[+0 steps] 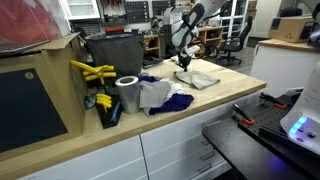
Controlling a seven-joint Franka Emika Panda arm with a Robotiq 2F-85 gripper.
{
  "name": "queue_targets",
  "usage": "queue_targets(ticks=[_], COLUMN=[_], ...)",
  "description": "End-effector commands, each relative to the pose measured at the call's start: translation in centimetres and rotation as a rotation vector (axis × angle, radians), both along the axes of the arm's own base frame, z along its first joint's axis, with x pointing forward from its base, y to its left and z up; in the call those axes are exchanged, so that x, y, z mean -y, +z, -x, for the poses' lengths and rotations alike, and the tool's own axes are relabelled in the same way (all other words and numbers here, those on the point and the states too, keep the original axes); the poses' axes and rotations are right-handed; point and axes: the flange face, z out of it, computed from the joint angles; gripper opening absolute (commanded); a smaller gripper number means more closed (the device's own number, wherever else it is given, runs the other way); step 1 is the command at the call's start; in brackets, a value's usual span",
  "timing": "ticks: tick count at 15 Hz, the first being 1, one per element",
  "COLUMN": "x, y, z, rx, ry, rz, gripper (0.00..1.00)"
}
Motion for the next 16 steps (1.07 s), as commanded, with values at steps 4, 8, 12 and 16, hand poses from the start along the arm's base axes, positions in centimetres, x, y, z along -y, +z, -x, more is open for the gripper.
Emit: queue_targets(ticks=[4,8,12,16], x=[9.4,7.9,2.9,-0.5], y=[0.9,3.9,4.6,2.1], z=[-1.6,-0.8,-0.8,0.5], rx=[0.050,0.071,0.057,-0.033], ry=[-0.143,-0.143,-0.106,-0.093], rz=[0.050,-0.024,-0.081,-0.098], gripper=[0.00,0.00,0.00,0.00])
